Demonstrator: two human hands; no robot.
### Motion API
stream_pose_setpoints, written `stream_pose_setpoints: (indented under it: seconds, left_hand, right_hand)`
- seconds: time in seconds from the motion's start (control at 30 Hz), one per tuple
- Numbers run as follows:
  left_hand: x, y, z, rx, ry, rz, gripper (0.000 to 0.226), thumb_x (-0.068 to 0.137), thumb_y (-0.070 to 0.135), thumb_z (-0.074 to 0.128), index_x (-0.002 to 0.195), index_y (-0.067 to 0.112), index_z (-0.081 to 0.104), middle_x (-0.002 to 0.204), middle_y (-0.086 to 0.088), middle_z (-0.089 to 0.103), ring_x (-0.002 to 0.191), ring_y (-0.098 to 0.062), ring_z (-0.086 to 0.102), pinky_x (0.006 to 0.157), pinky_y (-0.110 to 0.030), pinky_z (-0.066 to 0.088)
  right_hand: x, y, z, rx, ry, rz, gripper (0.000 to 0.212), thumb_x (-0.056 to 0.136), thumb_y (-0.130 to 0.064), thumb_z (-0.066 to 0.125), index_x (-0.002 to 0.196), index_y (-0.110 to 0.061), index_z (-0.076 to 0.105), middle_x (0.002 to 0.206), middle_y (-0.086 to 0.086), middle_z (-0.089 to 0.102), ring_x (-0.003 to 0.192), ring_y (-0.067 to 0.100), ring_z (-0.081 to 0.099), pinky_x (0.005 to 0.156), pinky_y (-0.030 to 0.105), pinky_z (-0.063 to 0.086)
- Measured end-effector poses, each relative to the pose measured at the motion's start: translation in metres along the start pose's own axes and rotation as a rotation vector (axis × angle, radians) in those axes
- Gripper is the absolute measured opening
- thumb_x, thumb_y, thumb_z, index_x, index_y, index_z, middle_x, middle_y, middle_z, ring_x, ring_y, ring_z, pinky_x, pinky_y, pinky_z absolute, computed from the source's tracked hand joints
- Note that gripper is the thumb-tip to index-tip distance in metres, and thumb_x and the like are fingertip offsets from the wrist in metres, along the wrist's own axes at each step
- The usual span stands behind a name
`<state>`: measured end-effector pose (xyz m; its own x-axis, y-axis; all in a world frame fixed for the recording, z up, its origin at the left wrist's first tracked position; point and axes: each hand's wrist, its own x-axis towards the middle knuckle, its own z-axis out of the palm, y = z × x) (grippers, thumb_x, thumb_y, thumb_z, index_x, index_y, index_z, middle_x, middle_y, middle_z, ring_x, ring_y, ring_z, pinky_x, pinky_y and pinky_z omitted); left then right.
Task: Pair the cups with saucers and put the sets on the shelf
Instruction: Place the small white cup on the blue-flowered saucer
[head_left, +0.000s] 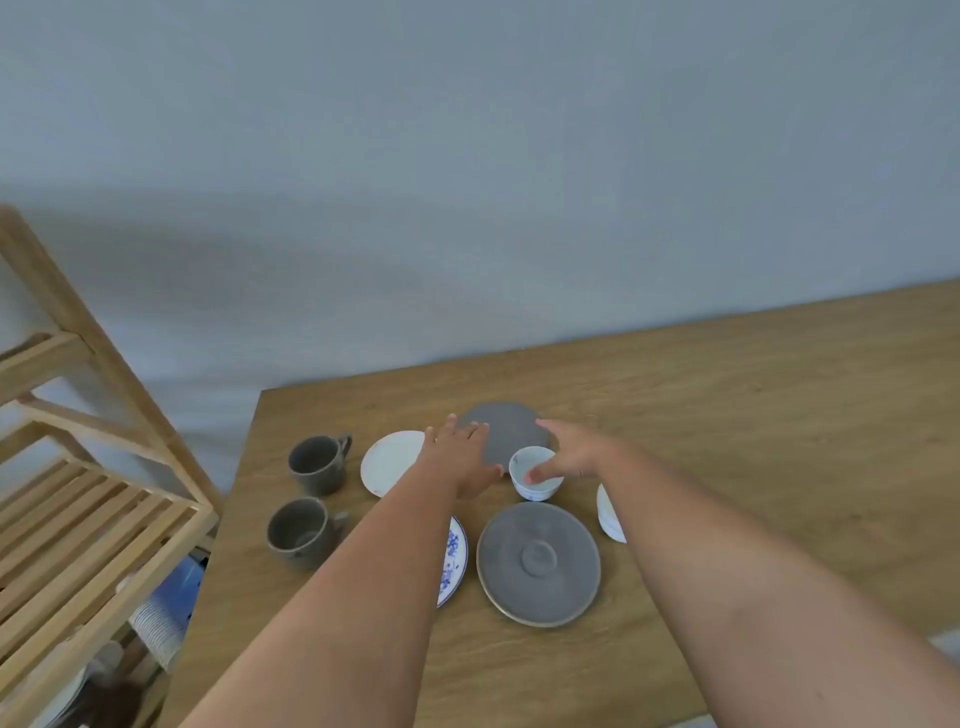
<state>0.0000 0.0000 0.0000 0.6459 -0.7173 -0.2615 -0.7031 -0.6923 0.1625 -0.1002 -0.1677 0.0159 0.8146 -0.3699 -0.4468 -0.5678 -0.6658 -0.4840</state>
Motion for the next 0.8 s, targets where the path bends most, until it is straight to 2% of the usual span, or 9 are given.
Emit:
stream_pose_setpoints:
  seconds: [0.1, 0.17, 0.27, 0.37, 0.43, 0.57, 0.8]
  left_hand:
    - [0.004, 0.007, 0.005, 0.014, -0.03, 0.029, 0.078, 0.096, 0.055, 0.042, 0.158, 0.021, 0.009, 0.166, 0.0, 0.013, 0.153, -0.025, -0.006, 0.121, -0.051, -0.001]
    - [0.009, 0.011, 0.011, -0.009, -0.055, 0.049, 0.08, 0.093, 0.057, 0.045, 0.157, 0.022, 0.013, 0.165, 0.0, 0.016, 0.153, -0.025, -0.004, 0.121, -0.052, 0.001]
    - [0.012, 0.018, 0.017, -0.04, -0.049, 0.079, 0.082, 0.089, 0.058, 0.051, 0.156, 0.022, 0.021, 0.164, 0.001, 0.02, 0.153, -0.025, -0.001, 0.12, -0.053, 0.003]
    - [0.013, 0.022, 0.022, -0.089, -0.02, 0.095, 0.085, 0.085, 0.062, 0.056, 0.155, 0.025, 0.026, 0.164, 0.002, 0.02, 0.153, -0.026, 0.0, 0.119, -0.054, 0.003]
    - [0.014, 0.022, 0.024, -0.108, -0.024, 0.101, 0.087, 0.083, 0.064, 0.059, 0.154, 0.026, 0.027, 0.164, 0.002, 0.02, 0.153, -0.026, 0.001, 0.119, -0.054, 0.003]
    - [0.014, 0.024, 0.028, -0.175, -0.03, 0.072, 0.085, 0.082, 0.06, 0.065, 0.152, 0.026, 0.031, 0.163, 0.002, 0.023, 0.153, -0.027, 0.003, 0.119, -0.055, 0.004]
    - [0.013, 0.022, 0.022, -0.291, -0.002, 0.046, 0.081, 0.078, 0.057, 0.072, 0.147, 0.025, 0.043, 0.161, 0.003, 0.03, 0.152, -0.027, 0.006, 0.12, -0.055, 0.01]
  right_hand:
    - [-0.003, 0.011, -0.002, -0.019, -0.005, 0.019, 0.127, 0.047, -0.044, 0.09, 0.151, -0.03, 0.02, 0.159, -0.001, 0.027, 0.142, 0.022, 0.032, 0.111, 0.042, 0.034]
    - [0.0, 0.017, -0.002, -0.035, -0.014, 0.027, 0.126, 0.043, -0.042, 0.091, 0.15, -0.029, 0.025, 0.154, -0.001, 0.037, 0.138, 0.02, 0.039, 0.11, 0.041, 0.036]
    - [0.007, 0.025, 0.001, -0.008, -0.007, -0.005, 0.111, 0.036, -0.042, 0.089, 0.137, -0.031, 0.046, 0.133, -0.004, 0.06, 0.122, 0.019, 0.055, 0.102, 0.042, 0.045]
    - [0.007, 0.026, 0.003, 0.015, -0.004, -0.031, 0.084, 0.044, -0.035, 0.09, 0.122, -0.028, 0.06, 0.116, -0.005, 0.067, 0.109, 0.02, 0.061, 0.096, 0.041, 0.049]
    - [0.005, 0.025, 0.005, 0.033, 0.0, -0.044, 0.077, 0.051, -0.028, 0.09, 0.122, -0.027, 0.061, 0.114, -0.004, 0.066, 0.106, 0.019, 0.06, 0.094, 0.039, 0.049]
    - [0.006, 0.028, 0.008, 0.065, 0.021, -0.053, 0.079, 0.054, -0.024, 0.091, 0.125, -0.022, 0.056, 0.116, -0.001, 0.064, 0.105, 0.019, 0.059, 0.091, 0.036, 0.049]
    - [0.002, 0.024, 0.0, 0.085, 0.039, -0.055, 0.076, 0.049, -0.03, 0.089, 0.118, -0.029, 0.057, 0.113, -0.004, 0.064, 0.104, 0.019, 0.06, 0.093, 0.044, 0.051]
